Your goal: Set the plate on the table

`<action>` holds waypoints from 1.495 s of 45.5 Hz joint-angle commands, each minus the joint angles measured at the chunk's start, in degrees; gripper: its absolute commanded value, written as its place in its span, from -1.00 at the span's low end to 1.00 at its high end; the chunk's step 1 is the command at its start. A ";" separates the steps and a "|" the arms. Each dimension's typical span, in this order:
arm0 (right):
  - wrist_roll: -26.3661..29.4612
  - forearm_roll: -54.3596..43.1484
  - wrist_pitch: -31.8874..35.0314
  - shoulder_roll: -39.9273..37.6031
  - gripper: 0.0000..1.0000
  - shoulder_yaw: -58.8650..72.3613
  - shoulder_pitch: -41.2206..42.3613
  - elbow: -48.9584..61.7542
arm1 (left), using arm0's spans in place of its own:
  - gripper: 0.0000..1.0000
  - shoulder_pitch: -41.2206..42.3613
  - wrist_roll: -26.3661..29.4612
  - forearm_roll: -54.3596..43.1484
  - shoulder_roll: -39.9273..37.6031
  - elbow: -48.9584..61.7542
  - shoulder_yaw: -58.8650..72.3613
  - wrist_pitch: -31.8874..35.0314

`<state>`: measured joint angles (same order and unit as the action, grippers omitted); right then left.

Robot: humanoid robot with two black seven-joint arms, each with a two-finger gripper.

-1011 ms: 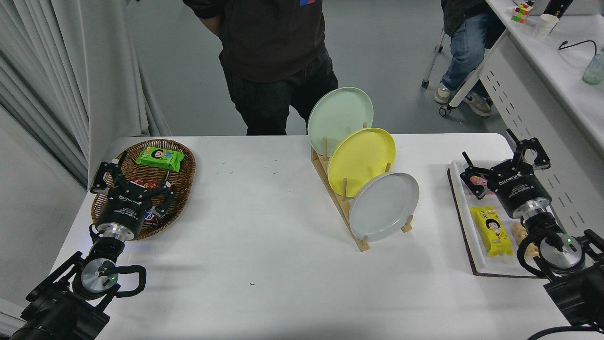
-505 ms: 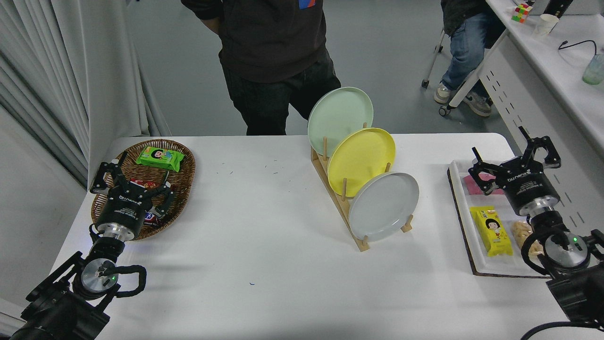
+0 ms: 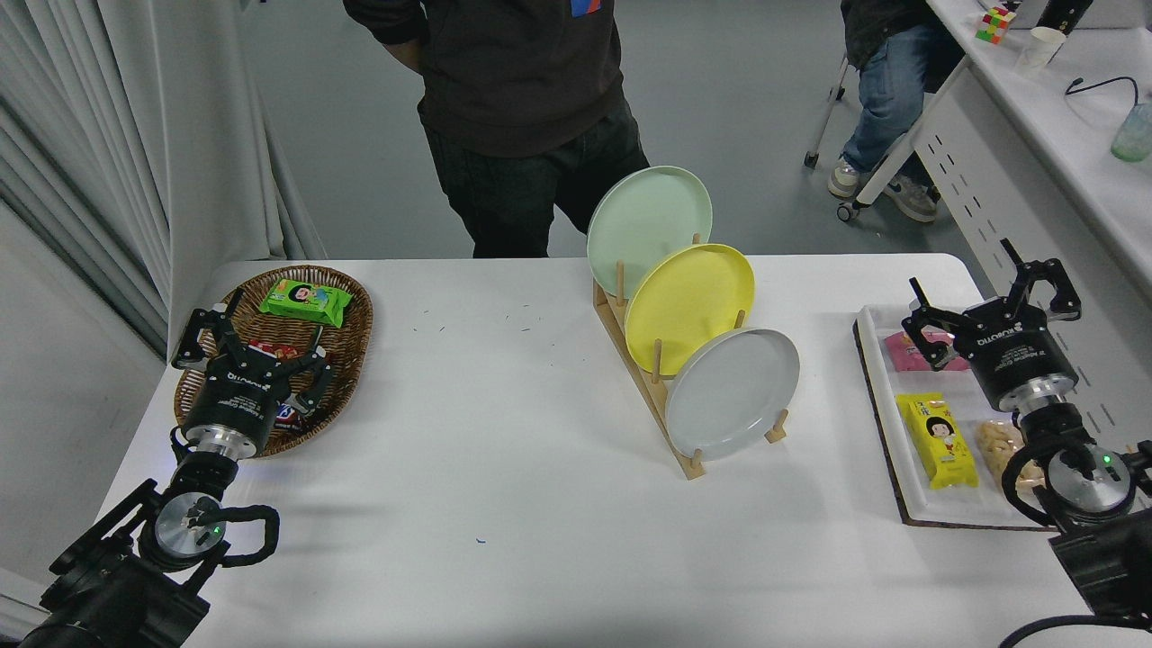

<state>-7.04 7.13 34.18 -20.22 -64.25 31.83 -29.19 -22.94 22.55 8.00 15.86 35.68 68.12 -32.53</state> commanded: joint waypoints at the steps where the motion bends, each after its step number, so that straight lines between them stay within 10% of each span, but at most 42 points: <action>1: 0.36 -0.10 0.89 -0.69 1.00 0.97 -0.28 -0.34 | 0.96 0.00 0.04 0.00 -0.04 0.00 0.00 0.02; 68: 0.53 6.32 1.41 -20.73 1.00 60.02 28.28 -7.19 | 0.96 0.00 0.04 0.00 0.05 0.00 0.00 0.01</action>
<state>-6.48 13.18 35.28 -38.83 -18.28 52.53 -34.58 -22.94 22.56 8.00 15.85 35.68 68.11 -32.56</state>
